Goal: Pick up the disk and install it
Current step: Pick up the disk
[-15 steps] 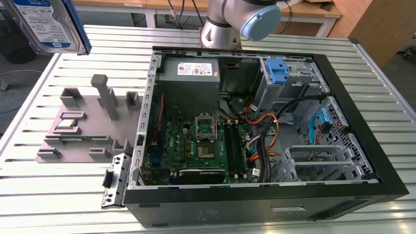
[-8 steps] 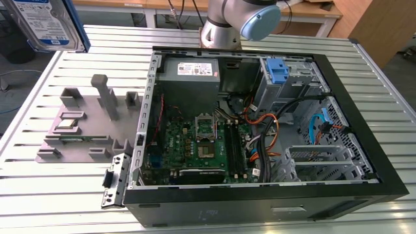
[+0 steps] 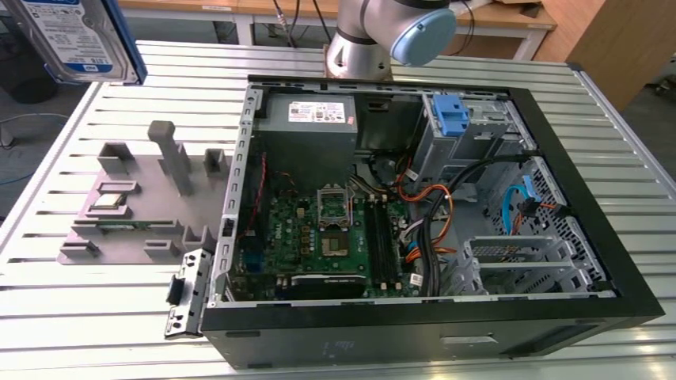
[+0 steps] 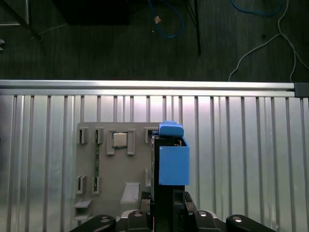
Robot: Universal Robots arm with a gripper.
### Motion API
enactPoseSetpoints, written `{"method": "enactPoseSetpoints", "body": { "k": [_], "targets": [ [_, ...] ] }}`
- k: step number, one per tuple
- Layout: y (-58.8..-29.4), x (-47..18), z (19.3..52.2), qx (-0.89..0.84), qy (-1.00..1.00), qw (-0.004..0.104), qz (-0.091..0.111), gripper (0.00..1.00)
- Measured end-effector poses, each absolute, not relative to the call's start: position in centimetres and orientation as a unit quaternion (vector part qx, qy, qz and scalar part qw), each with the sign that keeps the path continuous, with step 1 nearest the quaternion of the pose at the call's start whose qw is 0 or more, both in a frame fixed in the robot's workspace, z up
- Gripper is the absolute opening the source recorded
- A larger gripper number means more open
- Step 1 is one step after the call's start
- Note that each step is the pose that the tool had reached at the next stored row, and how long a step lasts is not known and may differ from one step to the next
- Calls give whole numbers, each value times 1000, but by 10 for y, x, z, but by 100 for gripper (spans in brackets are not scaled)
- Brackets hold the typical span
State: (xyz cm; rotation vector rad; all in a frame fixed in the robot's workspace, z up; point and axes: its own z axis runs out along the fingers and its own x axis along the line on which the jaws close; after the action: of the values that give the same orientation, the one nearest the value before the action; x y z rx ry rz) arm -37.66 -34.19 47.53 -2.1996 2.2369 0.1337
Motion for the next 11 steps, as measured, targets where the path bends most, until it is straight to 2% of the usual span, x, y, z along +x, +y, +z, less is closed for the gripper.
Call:
{"method": "enactPoseSetpoints", "body": {
  "k": [11],
  "targets": [
    [-342, -376, 479, -701, 712, 1, 43, 35]
  ]
}}
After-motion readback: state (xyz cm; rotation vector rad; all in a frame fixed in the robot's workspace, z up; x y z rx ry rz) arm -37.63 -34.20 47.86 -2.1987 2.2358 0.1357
